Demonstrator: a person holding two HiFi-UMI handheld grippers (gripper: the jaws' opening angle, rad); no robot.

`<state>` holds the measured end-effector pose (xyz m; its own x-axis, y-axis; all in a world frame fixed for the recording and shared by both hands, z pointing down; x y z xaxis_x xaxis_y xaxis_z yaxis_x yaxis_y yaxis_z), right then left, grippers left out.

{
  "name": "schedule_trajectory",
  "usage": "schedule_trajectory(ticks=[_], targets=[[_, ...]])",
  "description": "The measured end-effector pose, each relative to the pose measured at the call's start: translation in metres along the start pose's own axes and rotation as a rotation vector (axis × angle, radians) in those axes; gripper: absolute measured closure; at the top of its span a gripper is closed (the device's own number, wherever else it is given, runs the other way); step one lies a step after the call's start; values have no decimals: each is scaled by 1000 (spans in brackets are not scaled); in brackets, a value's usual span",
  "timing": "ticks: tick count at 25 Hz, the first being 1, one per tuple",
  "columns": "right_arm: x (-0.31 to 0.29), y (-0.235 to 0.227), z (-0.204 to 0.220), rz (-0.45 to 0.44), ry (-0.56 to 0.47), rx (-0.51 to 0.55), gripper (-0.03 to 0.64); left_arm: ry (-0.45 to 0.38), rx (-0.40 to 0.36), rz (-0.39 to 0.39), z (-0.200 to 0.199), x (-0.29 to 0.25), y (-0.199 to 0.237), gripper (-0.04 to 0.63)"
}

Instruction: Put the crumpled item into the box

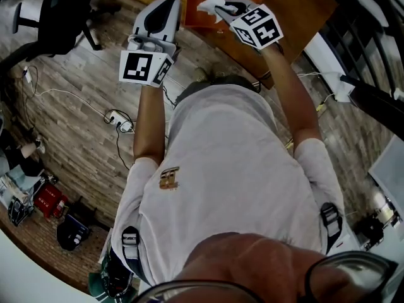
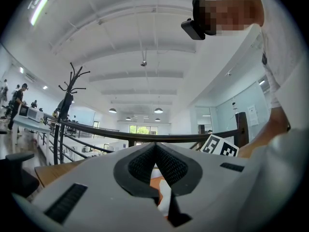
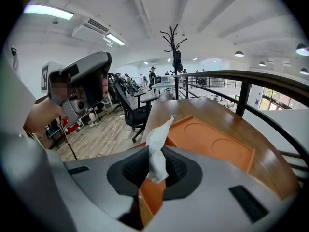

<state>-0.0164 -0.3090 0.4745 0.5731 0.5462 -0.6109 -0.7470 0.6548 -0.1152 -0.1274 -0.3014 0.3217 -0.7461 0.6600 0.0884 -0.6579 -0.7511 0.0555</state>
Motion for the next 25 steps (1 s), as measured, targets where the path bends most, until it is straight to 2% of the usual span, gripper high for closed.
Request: schedule_trajectory(ticks=[12,25], targets=[[-39,-8,26,-59,168,-10,549,16,15,-11,11,-3,19,575],[-56,-17,49,-97,277,-44,549,42,19,-23,19,-3,25,575]])
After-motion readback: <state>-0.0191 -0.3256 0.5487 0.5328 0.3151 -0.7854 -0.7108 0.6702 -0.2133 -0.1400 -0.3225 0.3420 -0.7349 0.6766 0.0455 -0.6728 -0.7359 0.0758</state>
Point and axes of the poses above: the fingertips, and each gripper's own axes: x backward along the fingers, y to its left, z out of its underside, the point moved 2 cm from there along x, backward along the fingers, and after that the axes turned 1 degree about -y, right-handed, at the moved point
